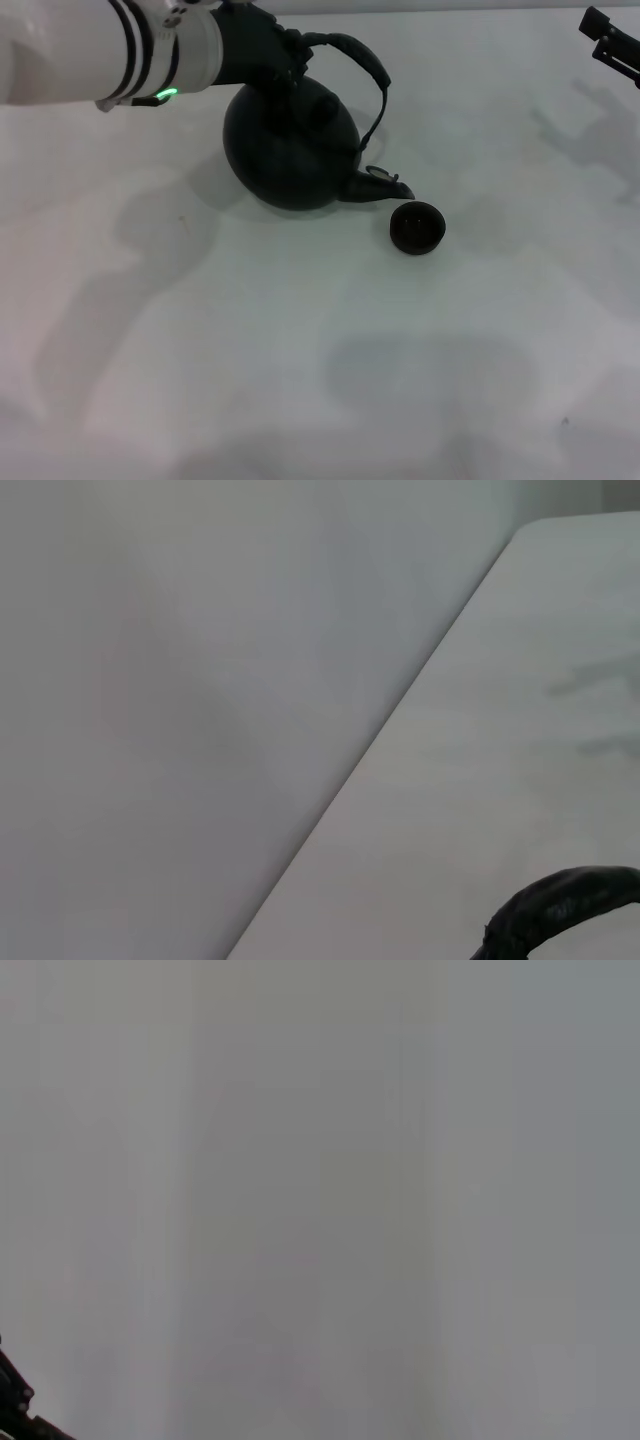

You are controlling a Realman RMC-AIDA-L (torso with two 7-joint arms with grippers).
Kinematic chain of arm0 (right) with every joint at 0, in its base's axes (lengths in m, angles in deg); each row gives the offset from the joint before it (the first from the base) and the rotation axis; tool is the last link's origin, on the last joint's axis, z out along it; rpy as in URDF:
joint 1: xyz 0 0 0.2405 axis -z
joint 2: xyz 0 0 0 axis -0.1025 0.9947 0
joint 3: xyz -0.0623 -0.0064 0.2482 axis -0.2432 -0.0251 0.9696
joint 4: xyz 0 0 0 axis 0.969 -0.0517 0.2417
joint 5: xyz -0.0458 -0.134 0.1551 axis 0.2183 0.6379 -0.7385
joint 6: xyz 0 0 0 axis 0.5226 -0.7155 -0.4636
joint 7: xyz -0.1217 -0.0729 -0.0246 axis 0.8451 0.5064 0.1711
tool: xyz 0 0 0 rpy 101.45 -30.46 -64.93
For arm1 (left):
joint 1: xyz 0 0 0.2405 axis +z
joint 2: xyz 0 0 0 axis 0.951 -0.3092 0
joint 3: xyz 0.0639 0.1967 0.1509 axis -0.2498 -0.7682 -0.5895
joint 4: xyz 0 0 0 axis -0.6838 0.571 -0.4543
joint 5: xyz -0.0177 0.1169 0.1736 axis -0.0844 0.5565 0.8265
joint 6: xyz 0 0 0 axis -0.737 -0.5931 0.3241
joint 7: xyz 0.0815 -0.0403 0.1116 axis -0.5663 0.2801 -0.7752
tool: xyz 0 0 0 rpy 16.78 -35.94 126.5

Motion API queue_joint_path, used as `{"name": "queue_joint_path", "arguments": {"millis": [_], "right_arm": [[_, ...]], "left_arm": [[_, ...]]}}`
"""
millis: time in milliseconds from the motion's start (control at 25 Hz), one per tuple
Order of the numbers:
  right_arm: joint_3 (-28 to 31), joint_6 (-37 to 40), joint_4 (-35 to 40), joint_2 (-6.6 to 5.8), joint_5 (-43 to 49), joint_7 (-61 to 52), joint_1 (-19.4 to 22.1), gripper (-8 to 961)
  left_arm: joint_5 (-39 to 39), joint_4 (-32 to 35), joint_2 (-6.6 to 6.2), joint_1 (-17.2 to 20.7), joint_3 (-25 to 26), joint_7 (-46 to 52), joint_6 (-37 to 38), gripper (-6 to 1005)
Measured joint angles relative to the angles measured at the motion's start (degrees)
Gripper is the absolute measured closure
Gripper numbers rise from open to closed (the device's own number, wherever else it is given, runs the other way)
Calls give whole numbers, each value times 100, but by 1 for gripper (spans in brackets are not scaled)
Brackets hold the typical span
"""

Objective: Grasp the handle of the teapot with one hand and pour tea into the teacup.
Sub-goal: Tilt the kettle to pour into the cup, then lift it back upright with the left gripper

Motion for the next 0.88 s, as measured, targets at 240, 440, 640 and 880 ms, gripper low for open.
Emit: {"name": "queue_joint_path", "arguments": {"millis": [240, 440, 640, 880], "right_arm": [[0, 3, 0, 0, -15, -15, -1, 112], [1, 11, 68, 0, -156, -28, 4, 113], [8, 22, 79, 0, -204, -23, 21, 113], [9, 69, 102, 0, -207, -8, 31, 113]], "left_arm": [[230, 34, 0, -81, -184, 176, 26, 859], [335, 58, 0, -135, -300, 236, 78, 861], [378, 163, 0, -155, -319, 259, 174, 864], [691, 312, 0, -132, -390, 392, 254, 864]]}}
